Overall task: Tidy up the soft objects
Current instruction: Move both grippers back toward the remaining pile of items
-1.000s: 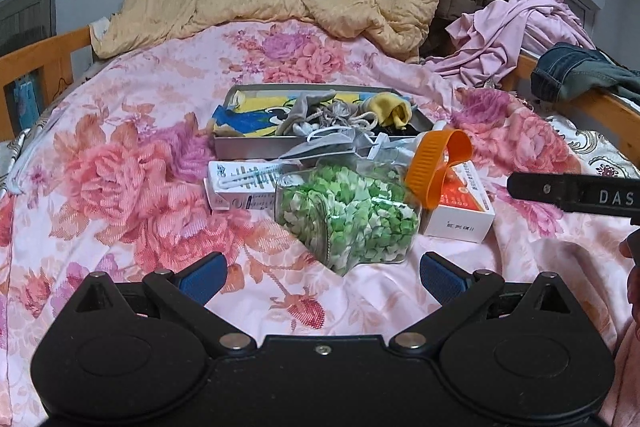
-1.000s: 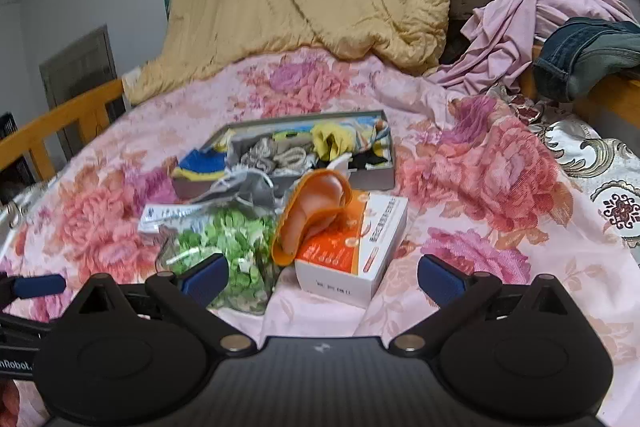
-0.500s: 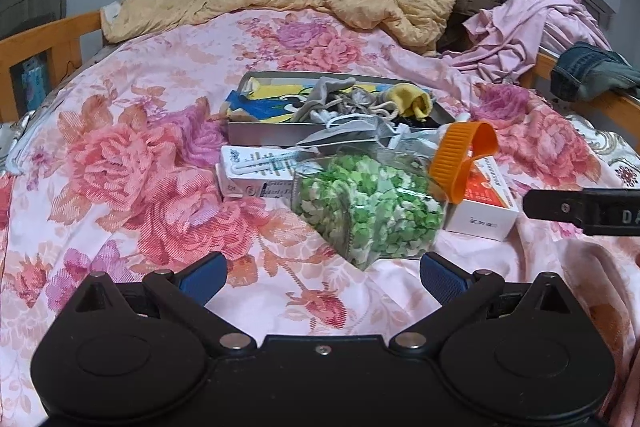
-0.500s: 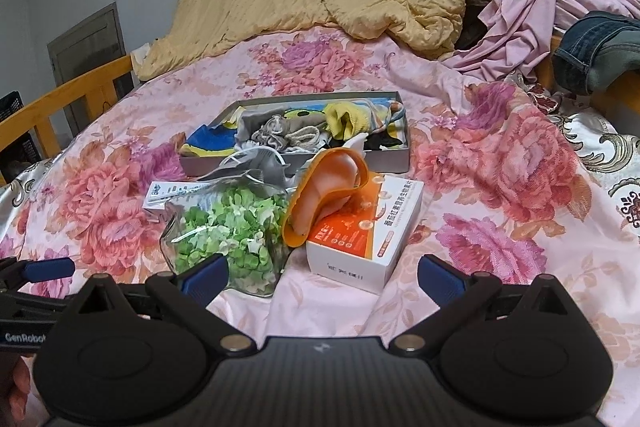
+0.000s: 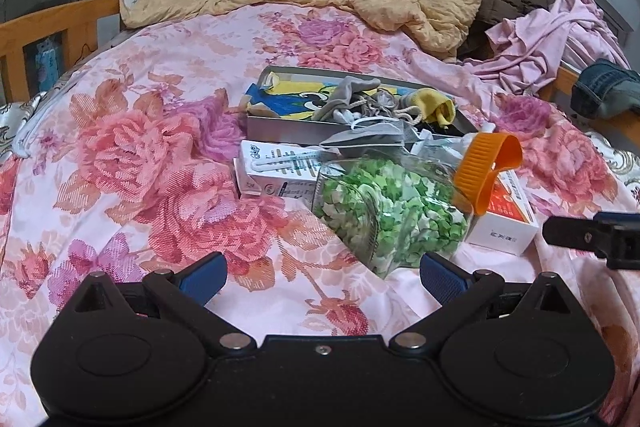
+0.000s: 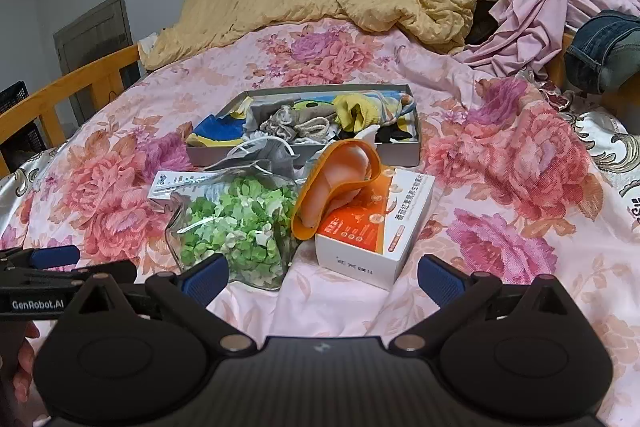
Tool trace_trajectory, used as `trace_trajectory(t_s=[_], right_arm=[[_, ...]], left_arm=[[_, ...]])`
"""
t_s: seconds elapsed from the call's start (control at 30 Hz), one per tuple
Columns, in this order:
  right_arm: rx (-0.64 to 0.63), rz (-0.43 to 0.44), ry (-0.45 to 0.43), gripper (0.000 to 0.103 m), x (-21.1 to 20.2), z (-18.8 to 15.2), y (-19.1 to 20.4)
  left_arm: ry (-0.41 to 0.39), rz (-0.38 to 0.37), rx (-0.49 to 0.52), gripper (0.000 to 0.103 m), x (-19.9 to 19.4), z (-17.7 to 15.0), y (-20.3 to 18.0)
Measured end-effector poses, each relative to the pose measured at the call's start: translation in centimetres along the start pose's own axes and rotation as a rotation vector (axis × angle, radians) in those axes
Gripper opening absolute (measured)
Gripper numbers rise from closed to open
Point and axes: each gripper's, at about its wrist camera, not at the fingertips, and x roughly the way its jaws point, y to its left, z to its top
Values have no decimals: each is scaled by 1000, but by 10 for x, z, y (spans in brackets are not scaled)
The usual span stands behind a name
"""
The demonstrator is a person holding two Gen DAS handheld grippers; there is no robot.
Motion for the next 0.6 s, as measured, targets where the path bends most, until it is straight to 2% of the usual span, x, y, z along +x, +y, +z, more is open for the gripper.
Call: trace_trajectory(t_s=[0.37, 0.6], right_arm=[[-6, -2, -7, 103, 3, 1, 0], [-52, -25, -104, 103, 6, 11, 1]], left_arm=[[12, 21, -27, 102, 10, 4, 1], [4, 29, -32, 102, 19, 18, -5]])
